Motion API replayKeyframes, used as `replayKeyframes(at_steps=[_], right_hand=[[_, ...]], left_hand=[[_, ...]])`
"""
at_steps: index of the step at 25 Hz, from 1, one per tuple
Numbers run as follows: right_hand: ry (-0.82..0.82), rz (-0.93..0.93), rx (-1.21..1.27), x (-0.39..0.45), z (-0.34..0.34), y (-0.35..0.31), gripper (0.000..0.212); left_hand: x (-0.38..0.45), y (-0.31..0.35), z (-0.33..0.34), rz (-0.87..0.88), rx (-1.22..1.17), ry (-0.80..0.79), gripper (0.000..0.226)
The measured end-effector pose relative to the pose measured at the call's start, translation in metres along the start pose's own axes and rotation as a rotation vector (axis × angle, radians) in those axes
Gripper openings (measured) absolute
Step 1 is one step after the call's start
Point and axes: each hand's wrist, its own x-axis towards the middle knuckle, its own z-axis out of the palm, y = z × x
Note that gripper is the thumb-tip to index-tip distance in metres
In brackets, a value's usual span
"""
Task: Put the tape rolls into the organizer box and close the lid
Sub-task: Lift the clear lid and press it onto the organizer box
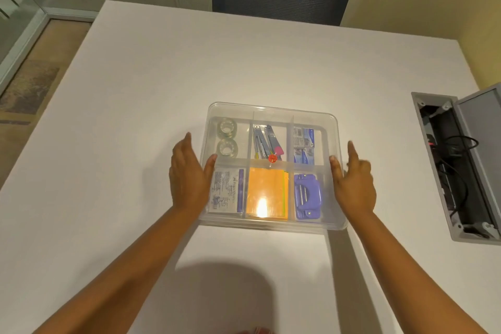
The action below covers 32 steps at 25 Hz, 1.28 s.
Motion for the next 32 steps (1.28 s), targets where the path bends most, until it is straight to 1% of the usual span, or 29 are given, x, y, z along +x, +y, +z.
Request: replayKeyframes(at_steps=[2,3,5,7,9,11,14,17,23,25,28,30,32], right_hand=[[0.05,-0.134,-0.03,0.018,0.001,-0.014,0.06],[0.047,-0.206,-0.045,0.029,0.004,-0.022,0.06],[-0.008,-0.304,-0.13,0.05,0.011,-0.038,0.06],[-0.076,-0.352,-0.223,0.067,0.019,-0.047,0.062],[-0.119,-0.364,-0.276,0.073,0.026,-0.05,0.064],[-0.114,-0.375,-0.313,0.073,0.031,-0.047,0.067],[-0.089,-0.382,-0.342,0.071,0.034,-0.044,0.068],[-0.071,-0.384,-0.321,0.072,0.036,-0.045,0.069],[-0.068,-0.382,-0.343,0.071,0.036,-0.043,0.074],[-0.087,-0.379,-0.369,0.073,0.035,-0.044,0.073],[-0.165,-0.378,-0.41,0.069,0.028,-0.045,0.074],[-0.172,-0.405,-0.419,0.059,0.021,-0.041,0.078],[-0.157,-0.449,-0.391,0.039,0.013,-0.032,0.09]], left_hand=[[0.018,0.011,0.005,0.111,0.046,-0.071,0.068],[0.029,0.018,0.008,0.176,0.074,-0.111,0.068],[0.053,0.028,0.018,0.281,0.162,-0.167,0.07],[0.073,0.029,0.026,0.332,0.287,-0.212,0.072],[0.086,0.026,0.03,0.355,0.355,-0.258,0.078],[0.088,0.022,0.033,0.372,0.342,-0.279,0.08],[0.088,0.018,0.036,0.372,0.306,-0.267,0.078],[0.088,0.016,0.039,0.368,0.297,-0.258,0.076],[0.087,0.016,0.038,0.376,0.283,-0.256,0.075],[0.09,0.017,0.037,0.374,0.327,-0.303,0.079],[0.093,0.022,0.03,0.377,0.444,-0.385,0.087],[0.086,0.026,0.024,0.398,0.473,-0.373,0.088],[0.065,0.026,0.018,0.439,0.429,-0.347,0.088]])
